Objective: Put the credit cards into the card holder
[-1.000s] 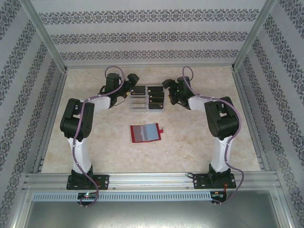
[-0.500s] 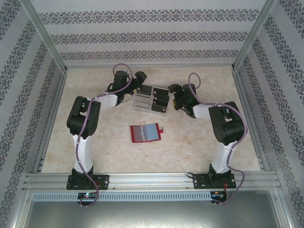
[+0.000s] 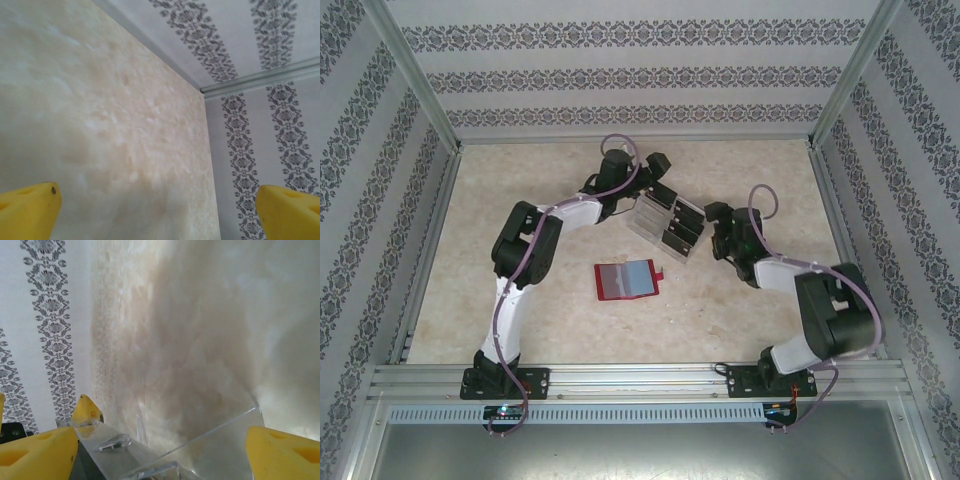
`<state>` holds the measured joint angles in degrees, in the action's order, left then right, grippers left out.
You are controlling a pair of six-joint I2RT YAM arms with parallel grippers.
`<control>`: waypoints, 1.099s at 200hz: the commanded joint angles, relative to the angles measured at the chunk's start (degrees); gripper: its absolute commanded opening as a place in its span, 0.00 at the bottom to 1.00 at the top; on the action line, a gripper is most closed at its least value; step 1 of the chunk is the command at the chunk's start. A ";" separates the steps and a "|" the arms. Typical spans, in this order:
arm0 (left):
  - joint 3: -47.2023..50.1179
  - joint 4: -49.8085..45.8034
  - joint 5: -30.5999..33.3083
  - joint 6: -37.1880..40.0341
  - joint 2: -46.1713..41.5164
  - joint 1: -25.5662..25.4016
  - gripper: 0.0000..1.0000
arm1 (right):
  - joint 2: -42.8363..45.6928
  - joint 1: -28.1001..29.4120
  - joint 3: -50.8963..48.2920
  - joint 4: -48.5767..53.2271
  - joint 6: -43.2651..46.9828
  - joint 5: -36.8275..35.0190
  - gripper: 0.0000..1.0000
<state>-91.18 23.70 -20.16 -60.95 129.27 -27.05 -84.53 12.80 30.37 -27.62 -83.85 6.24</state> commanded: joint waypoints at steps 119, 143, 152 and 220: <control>-2.84 -3.47 -3.22 0.25 -1.87 -1.28 1.00 | 30.05 -3.04 4.43 38.23 23.40 -6.14 0.87; -1.13 -3.81 -3.23 0.91 -4.37 0.02 1.00 | 29.30 -2.96 9.27 43.12 29.56 -3.67 0.86; -0.14 -3.78 -3.46 1.21 -5.65 0.63 1.00 | 28.38 -2.59 11.72 45.26 32.29 -2.63 0.85; 11.01 -26.42 -1.62 13.75 -23.47 4.10 1.00 | 9.05 12.00 36.43 62.51 56.31 -0.26 0.72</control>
<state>-83.29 11.97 -23.27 -56.36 113.10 -23.66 -68.99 19.79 60.05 25.45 -39.81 5.06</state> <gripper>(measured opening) 0.999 0.753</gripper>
